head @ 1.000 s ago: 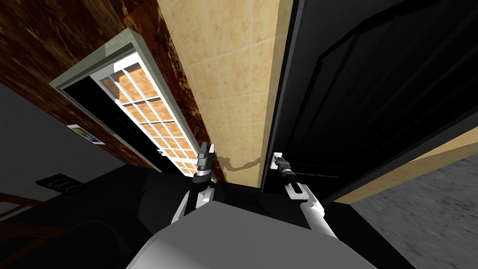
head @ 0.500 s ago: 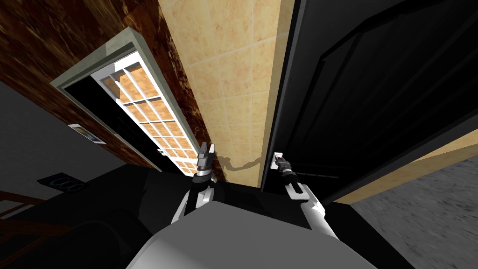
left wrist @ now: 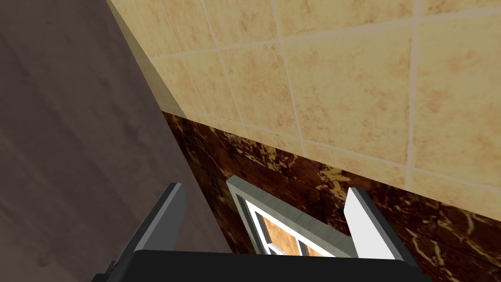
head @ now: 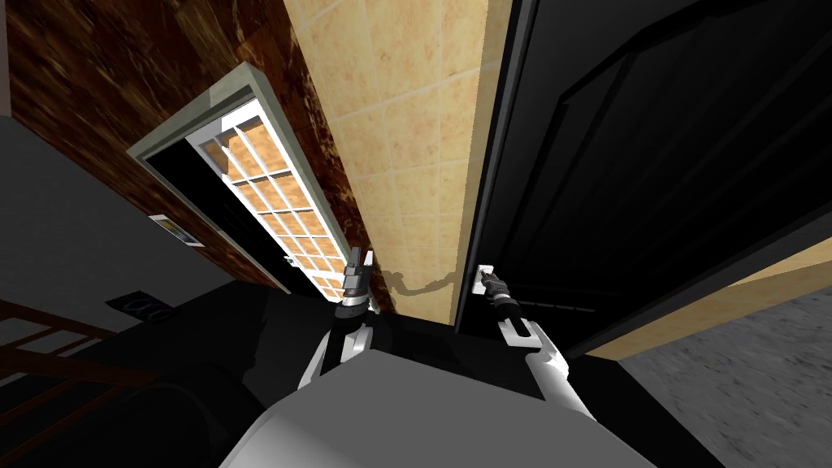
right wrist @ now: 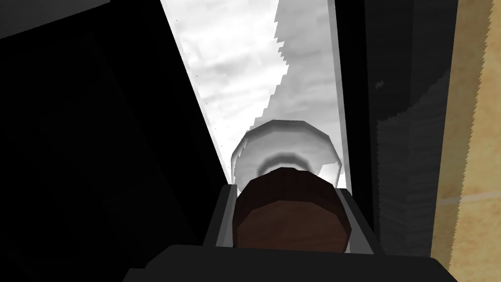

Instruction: Pull the door open

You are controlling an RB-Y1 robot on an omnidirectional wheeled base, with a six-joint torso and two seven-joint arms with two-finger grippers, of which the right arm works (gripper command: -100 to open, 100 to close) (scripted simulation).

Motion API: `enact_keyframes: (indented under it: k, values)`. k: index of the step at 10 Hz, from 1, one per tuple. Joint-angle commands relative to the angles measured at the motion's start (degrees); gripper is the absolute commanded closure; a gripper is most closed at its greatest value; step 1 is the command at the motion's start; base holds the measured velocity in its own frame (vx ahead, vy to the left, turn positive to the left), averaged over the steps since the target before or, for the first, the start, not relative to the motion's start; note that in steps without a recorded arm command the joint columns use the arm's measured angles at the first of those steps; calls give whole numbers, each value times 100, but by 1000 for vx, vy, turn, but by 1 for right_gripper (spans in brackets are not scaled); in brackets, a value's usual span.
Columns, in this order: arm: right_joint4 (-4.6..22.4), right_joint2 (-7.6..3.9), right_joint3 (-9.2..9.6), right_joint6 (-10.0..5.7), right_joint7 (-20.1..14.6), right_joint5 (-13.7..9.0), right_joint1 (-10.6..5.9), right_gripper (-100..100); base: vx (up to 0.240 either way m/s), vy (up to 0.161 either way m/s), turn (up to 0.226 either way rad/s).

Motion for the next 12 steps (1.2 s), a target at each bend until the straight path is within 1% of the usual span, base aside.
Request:
enact_keyframes:
  k: [1, 3, 4, 5, 6, 7, 8, 9, 10, 11, 12]
  values:
    - [22, 27, 63, -31, -173, -86, 6, 100, -37, -15, 35]
    - [8, -16, 127, -48, -532, -383, 20, 100, -45, -10, 73]
    - [8, -16, 127, -48, -584, -383, 20, 100, -41, -13, 31]
    - [0, -43, 166, -59, -811, -567, 29, 100, -42, -11, 47]
    - [-8, -70, 207, -70, -966, -754, 37, 100, -56, -21, 135]
    - [-8, -70, 207, -70, -1038, -754, 37, 100, -39, -22, 34]
    - [-16, -97, 247, -81, -1245, -940, 46, 100, -42, -17, 51]
    - [-16, -97, 247, -81, -1266, -940, 46, 100, -34, -12, 29]
    - [-26, -127, 291, -93, -1489, -1147, 56, 100, -43, -18, 81]
    - [-26, -127, 291, -93, -1498, -1147, 56, 100, -36, -17, 34]
    - [-35, -158, 338, -106, -1729, -1364, 66, 100, -48, -17, 85]
